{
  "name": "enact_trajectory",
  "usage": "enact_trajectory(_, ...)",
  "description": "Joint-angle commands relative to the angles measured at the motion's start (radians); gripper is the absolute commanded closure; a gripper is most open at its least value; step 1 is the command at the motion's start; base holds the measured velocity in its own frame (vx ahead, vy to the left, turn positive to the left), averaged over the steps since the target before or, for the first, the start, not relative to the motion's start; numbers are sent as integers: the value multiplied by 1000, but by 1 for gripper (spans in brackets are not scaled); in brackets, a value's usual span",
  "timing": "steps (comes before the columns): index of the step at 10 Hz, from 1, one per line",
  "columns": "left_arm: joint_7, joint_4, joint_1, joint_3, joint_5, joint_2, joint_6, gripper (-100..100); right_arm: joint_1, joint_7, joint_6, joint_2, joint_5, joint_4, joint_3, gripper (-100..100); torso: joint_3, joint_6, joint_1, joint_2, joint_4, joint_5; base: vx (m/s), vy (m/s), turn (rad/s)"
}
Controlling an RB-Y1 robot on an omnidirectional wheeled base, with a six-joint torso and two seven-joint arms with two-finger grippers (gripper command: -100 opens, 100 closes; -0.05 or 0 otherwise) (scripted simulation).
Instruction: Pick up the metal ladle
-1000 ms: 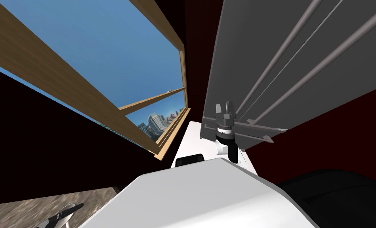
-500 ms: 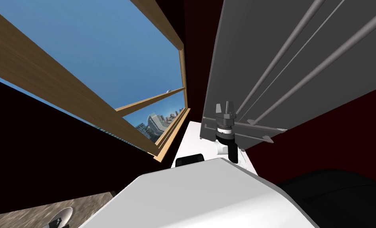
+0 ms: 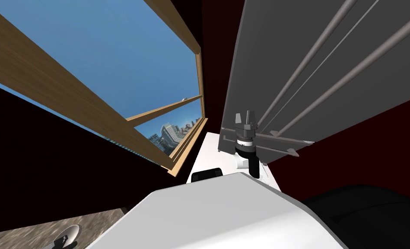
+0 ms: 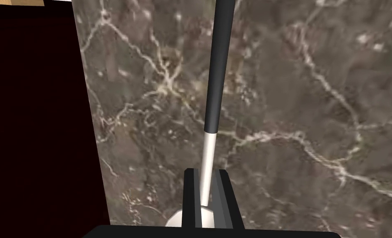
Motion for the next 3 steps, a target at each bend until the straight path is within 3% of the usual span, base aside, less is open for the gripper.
enact_trajectory(1, 28, -17, 22, 32, 0, 31, -16, 100, 0, 0, 0, 0, 0, 0, 0, 0, 0, 0, 0, 0, 0, 0, -52, -10, 75)
enact_trajectory(2, 14, -6, 13, 20, 1, 18, -11, 100, 0, 0, 0, 0, 0, 0, 0, 0, 1, 0, -1, 2, 0, 0, -24, -2, 8)
enact_trajectory(3, 16, -7, 14, 23, 1, 20, -14, 0, 0, 0, 0, 0, 0, 0, 0, 0, 1, 0, 0, 1, 0, 1, 0, 0, 0)
